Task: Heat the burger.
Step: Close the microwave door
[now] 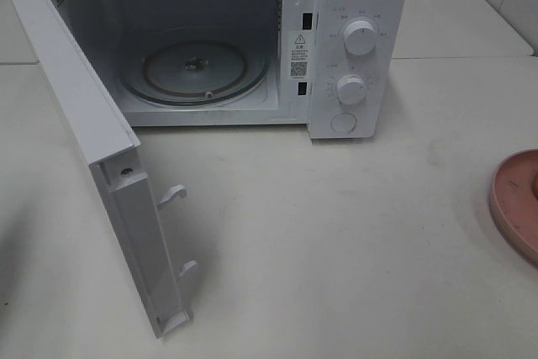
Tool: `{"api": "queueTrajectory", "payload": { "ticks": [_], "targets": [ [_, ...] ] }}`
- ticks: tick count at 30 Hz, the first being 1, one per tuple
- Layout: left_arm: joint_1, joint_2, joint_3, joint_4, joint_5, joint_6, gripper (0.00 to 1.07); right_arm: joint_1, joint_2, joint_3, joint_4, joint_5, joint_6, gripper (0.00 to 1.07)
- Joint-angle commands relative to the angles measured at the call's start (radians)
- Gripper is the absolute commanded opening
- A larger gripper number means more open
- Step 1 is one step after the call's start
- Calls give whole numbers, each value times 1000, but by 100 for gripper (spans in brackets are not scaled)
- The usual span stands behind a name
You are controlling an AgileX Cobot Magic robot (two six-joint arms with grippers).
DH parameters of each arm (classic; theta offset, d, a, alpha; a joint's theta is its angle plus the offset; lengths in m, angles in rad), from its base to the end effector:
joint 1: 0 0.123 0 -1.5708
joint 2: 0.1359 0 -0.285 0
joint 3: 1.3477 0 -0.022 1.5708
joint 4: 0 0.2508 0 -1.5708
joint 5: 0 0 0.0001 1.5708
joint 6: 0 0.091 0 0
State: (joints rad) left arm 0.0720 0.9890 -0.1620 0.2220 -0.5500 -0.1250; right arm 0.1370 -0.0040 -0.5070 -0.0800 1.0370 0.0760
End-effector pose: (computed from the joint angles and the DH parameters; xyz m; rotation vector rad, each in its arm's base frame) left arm 0.1660 0.0015 0.2092 0.0773 1.7686 -0.0029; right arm -0.0046 -0.0070 0.2814 -0.0582 2.0065 0.0410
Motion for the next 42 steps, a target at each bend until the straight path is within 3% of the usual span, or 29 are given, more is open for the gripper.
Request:
{"api": "queueTrajectory", "payload": {
  "ticks": [1, 7, 15, 17, 18, 22, 23, 24, 31, 33, 42],
  "targets": [
    [-3, 96, -10, 195, -163, -120, 0, -7, -27, 1, -2, -4, -9, 76],
    [-3, 231, -10, 278, -345, -149, 0, -7, -27, 1, -2, -4, -9, 76],
    [-61, 335, -24, 284, -444, -147, 0, -7, -27, 1, -2, -4, -9, 76],
    [-135, 363, -31, 233, -437, -113, 0, -7, -27, 1, -2, -4, -9, 76],
    [-135, 363, -31, 233, -437, -113, 0, -7, -27, 1, -2, -4, -9, 76],
    [-264, 386, -35, 86, -440, -26, 0, -7, -27, 1, -2, -4, -9, 76],
    [-264, 386, -35, 86, -440, -26, 0, -7, -27, 1, -2, -4, -9, 76],
    [-320, 396, -43, 32, -439, 8, 0, -7, -27, 1, -2, -4, -9, 76],
    [-453, 454, -92, -113, -448, 71, 0, -7, -27, 1, -2, -4, -9, 76],
    [-529, 505, -131, -202, -448, 112, 0, -7, -27, 1, -2, -4, -9, 76],
    [-650, 599, -210, -397, -448, 176, 0, -7, -27, 1, -2, -4, -9, 76]
  ]
}}
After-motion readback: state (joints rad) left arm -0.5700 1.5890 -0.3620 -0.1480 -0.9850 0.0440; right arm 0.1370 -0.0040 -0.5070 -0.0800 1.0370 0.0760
